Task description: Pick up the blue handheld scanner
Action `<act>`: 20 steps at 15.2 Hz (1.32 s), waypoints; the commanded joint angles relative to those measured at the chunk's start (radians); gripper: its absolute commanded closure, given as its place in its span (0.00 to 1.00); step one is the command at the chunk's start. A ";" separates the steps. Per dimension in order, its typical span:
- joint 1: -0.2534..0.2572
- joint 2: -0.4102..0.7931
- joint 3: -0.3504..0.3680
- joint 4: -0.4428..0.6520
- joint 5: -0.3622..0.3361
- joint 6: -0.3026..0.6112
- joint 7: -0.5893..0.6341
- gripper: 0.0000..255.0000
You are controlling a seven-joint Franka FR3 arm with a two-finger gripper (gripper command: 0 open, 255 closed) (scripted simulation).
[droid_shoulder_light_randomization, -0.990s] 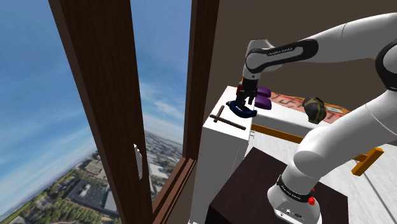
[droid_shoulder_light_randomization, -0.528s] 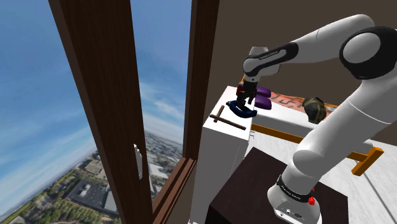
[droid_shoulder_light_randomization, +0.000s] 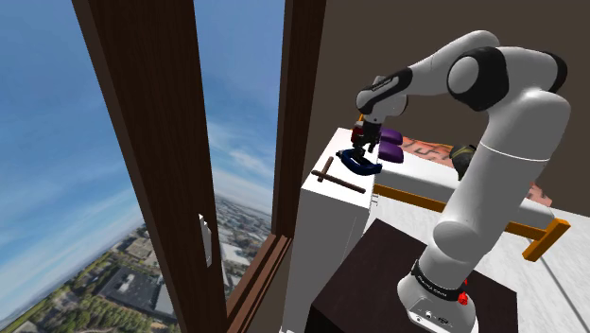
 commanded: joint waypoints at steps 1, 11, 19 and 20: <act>-0.023 0.074 -0.010 0.054 0.054 0.018 -0.052 0.00; -0.073 0.224 0.009 0.098 0.164 0.109 -0.140 0.00; -0.073 0.226 0.009 0.099 0.165 0.111 -0.140 1.00; -0.073 0.226 0.009 0.099 0.165 0.110 -0.140 1.00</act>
